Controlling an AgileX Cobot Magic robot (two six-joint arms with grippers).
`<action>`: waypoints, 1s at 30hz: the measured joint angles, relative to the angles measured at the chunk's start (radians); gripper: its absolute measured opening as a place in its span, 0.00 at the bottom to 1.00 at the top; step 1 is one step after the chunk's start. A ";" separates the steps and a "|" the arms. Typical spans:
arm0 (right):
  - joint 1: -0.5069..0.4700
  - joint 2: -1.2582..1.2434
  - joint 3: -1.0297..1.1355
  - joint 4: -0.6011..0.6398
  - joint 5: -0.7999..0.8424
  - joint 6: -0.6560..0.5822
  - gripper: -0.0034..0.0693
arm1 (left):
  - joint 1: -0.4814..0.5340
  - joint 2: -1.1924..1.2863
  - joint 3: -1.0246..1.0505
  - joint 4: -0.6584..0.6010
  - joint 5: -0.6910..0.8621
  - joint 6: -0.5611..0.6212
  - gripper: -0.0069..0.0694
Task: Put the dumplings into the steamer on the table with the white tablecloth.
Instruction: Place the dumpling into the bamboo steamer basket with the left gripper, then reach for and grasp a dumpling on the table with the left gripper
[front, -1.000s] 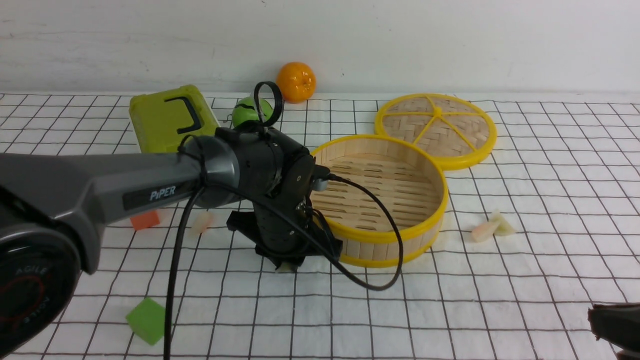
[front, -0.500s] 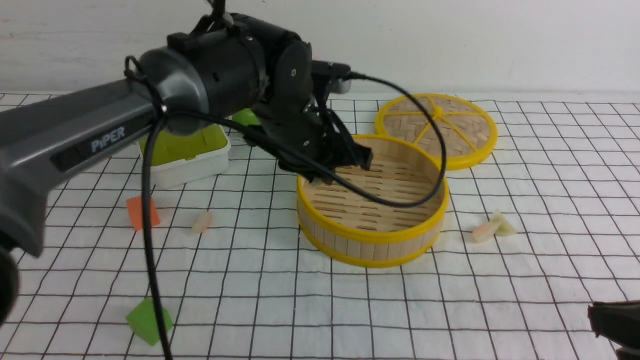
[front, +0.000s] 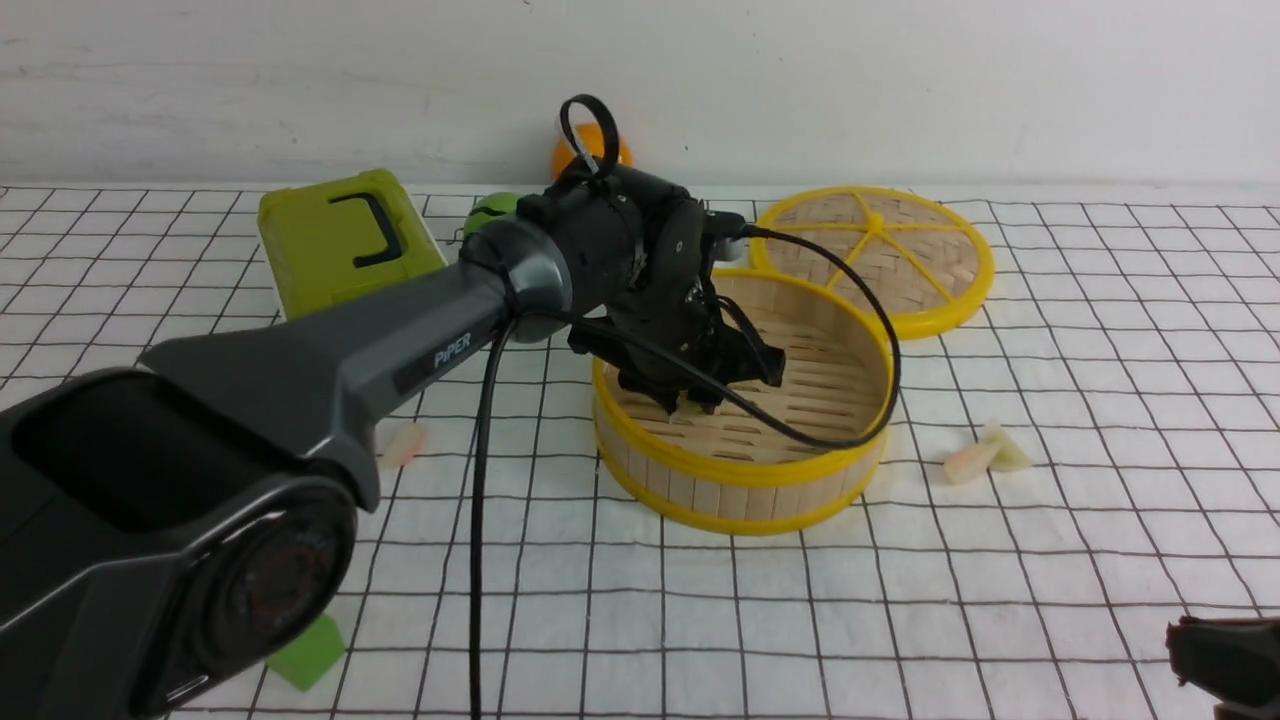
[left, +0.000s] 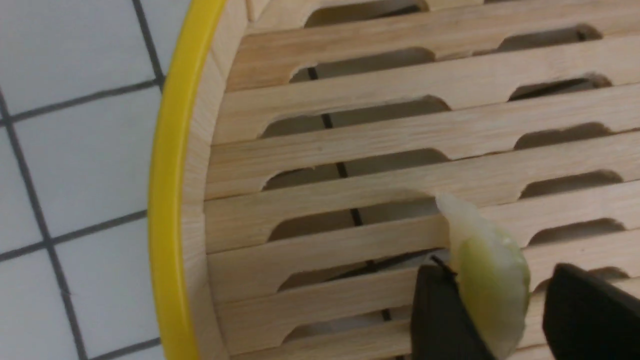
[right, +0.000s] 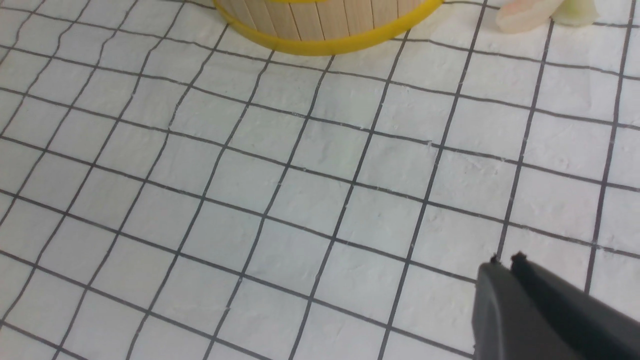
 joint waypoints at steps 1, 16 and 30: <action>0.000 0.000 0.000 0.000 -0.001 0.000 0.08 | 0.000 -0.007 0.000 0.004 0.004 -0.002 0.57; 0.000 0.000 0.000 0.038 -0.003 -0.001 0.10 | 0.263 -0.221 0.015 0.045 0.381 0.050 0.70; 0.000 0.000 0.000 0.052 -0.002 -0.001 0.12 | 0.346 -0.056 0.092 -0.066 0.386 0.118 0.65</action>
